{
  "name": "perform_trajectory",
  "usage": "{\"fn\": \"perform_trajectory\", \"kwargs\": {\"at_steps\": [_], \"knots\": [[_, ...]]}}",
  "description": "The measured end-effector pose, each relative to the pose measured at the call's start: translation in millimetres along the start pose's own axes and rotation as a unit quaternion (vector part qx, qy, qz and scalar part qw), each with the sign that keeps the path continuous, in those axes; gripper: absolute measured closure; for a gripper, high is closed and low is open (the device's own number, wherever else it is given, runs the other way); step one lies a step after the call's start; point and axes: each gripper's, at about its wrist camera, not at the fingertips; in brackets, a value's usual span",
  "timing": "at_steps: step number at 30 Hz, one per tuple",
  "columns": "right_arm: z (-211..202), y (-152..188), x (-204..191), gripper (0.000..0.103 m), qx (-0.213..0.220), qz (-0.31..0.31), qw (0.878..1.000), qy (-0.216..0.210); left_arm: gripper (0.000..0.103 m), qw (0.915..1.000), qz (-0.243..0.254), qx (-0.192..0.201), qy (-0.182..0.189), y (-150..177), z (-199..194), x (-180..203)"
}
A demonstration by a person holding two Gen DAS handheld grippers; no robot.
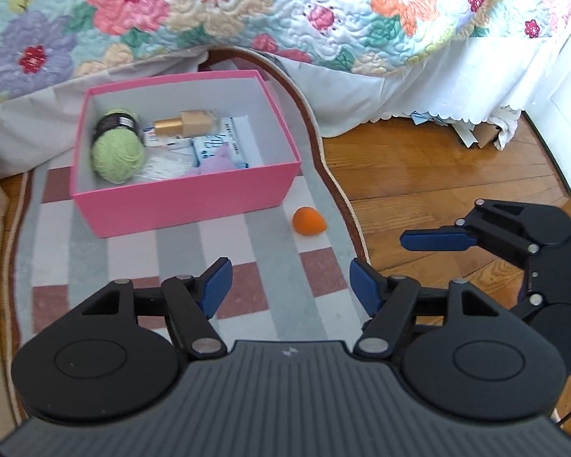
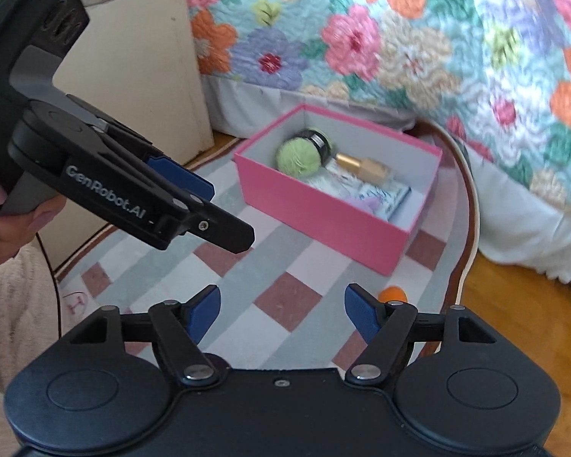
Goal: Organize objects
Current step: 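Withdraw the left tool and close it on the orange makeup sponge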
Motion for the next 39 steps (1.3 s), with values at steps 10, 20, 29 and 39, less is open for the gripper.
{"fn": "perform_trajectory", "kwargs": {"at_steps": [10, 20, 29, 39], "knots": [[71.6, 43.9, 57.5, 0.023, 0.016, 0.062, 0.997, 0.041, 0.034, 0.9995, 0.009, 0.0, 0.031, 1.6, 95.1, -0.8], [130.0, 78.6, 108.0, 0.023, 0.031, 0.139, 0.988, 0.051, 0.036, 0.9987, 0.002, -0.009, 0.05, -6.4, 180.4, 2.5], [159.9, 90.5, 118.8, 0.023, 0.033, 0.168, 0.984, 0.049, 0.036, 0.9977, -0.037, 0.016, 0.055, -10.7, 218.6, -2.0], [170.8, 88.4, 132.4, 0.035, 0.054, 0.164, 0.983, 0.054, 0.076, 0.9961, -0.01, 0.004, 0.088, -10.2, 236.8, 6.4]]}}
Point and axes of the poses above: each gripper's, at about its wrist camera, not at the fingertips, and z roughly the way its jaws point, x to its right, y to its underside, and after that the axes turned 3 degrees about -y, right-handed
